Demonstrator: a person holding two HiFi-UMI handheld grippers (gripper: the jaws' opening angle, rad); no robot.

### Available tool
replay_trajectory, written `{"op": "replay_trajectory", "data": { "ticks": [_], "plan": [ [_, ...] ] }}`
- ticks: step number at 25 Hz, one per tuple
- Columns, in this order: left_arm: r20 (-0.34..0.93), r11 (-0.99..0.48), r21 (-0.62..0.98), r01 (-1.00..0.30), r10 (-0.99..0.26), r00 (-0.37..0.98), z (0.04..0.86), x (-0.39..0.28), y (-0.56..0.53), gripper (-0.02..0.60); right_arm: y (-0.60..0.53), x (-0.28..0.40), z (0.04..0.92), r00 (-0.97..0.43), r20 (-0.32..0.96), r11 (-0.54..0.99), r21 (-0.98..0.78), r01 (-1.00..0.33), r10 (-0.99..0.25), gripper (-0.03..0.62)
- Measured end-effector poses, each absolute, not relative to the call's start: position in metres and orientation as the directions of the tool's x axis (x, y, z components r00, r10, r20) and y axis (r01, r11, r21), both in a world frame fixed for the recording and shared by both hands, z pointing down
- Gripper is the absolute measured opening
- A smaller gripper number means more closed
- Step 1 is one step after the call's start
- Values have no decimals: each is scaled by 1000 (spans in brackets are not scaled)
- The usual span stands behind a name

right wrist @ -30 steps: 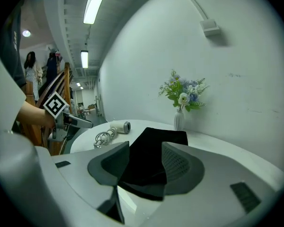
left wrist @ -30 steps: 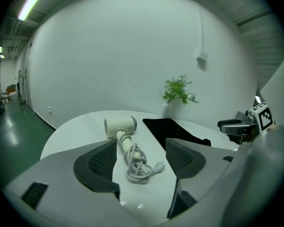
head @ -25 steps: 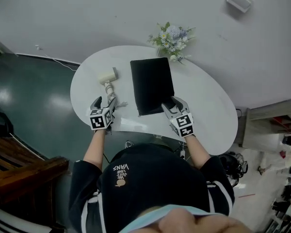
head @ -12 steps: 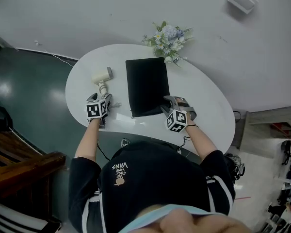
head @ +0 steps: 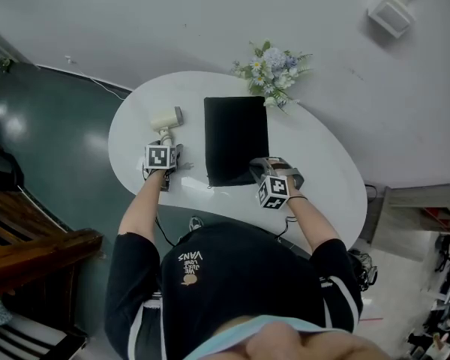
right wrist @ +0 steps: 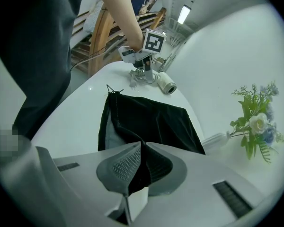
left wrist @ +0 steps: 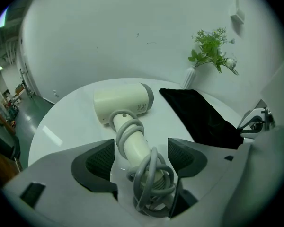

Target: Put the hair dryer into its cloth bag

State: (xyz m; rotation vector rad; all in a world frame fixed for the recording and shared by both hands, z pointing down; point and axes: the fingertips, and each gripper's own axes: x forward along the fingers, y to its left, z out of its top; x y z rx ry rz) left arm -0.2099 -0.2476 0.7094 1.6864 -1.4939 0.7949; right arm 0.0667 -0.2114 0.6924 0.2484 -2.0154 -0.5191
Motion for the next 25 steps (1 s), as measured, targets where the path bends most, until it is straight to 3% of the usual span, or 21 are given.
{"op": "replay_trajectory", "data": {
  "ticks": [9,13,18,25],
  "plan": [
    [885,46,90,-995,-462,59,728,-220,-258,350,-204,57,674,-568,775,961,207,-184,-276,49],
    [892,44,121,-992,-443,89,737,-212,-260,351,-204,51,663,-625,741,956,76,-285,-245,48],
    [901,38,53,-998,-433,32,730,-220,-262,348,-202,49,656,-684,691,915,-84,-394,-231,48],
    [893,52,62,-997,-450,32,725,-211,-260,271,-201,49,652,-694,670,876,-136,-464,-263,48]
  ]
}}
